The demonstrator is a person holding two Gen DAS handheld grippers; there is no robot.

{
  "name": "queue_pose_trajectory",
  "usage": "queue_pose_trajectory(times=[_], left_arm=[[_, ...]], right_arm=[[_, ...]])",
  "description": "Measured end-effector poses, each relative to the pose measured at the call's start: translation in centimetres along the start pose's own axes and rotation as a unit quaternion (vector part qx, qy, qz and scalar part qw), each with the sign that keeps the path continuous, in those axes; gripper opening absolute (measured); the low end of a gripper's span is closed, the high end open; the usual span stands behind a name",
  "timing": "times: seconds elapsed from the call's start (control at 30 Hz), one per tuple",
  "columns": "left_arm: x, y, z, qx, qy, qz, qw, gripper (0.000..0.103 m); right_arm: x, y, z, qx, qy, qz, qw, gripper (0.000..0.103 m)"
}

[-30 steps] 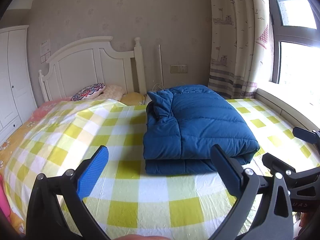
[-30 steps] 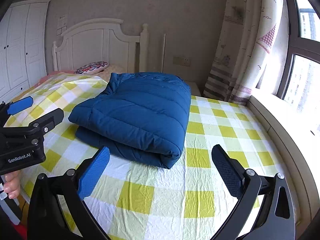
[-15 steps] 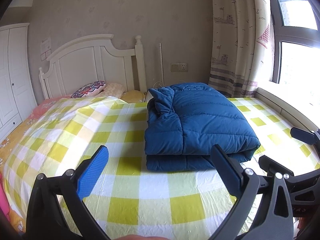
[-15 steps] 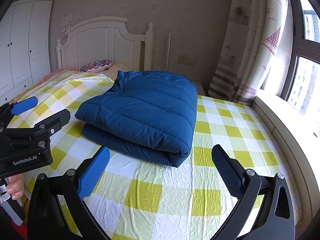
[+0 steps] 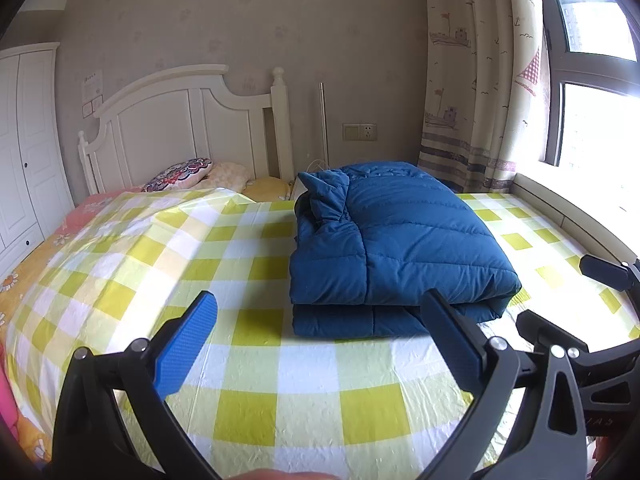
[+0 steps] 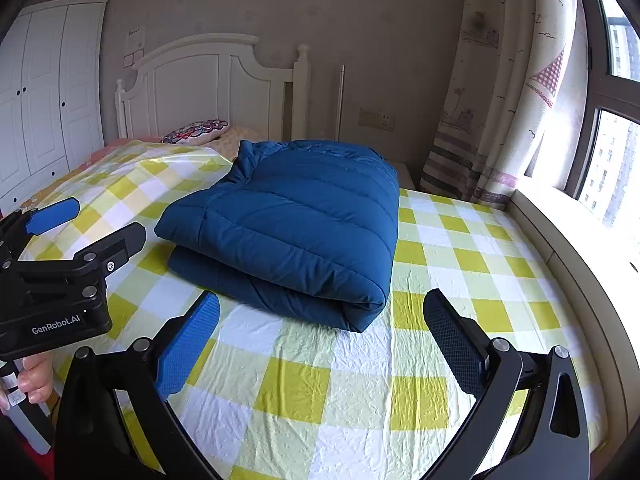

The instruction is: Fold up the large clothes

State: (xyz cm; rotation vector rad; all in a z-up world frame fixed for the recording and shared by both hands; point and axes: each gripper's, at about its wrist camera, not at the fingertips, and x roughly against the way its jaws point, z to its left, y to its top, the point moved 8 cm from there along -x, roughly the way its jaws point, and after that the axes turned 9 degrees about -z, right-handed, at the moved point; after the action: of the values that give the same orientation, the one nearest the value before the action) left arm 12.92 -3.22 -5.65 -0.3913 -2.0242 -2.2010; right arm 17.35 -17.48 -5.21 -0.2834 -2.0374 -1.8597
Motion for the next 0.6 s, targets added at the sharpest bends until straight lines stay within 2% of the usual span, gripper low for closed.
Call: queue_pose_trajectory(times=[0.6], left_arm=[[0.15, -0.05, 0.06, 0.001, -0.001, -0.002, 1.0, 0.101]], right_arm=[[0.17, 0.13, 0.71, -0.001, 0.003, -0.001, 1.0, 0.098]])
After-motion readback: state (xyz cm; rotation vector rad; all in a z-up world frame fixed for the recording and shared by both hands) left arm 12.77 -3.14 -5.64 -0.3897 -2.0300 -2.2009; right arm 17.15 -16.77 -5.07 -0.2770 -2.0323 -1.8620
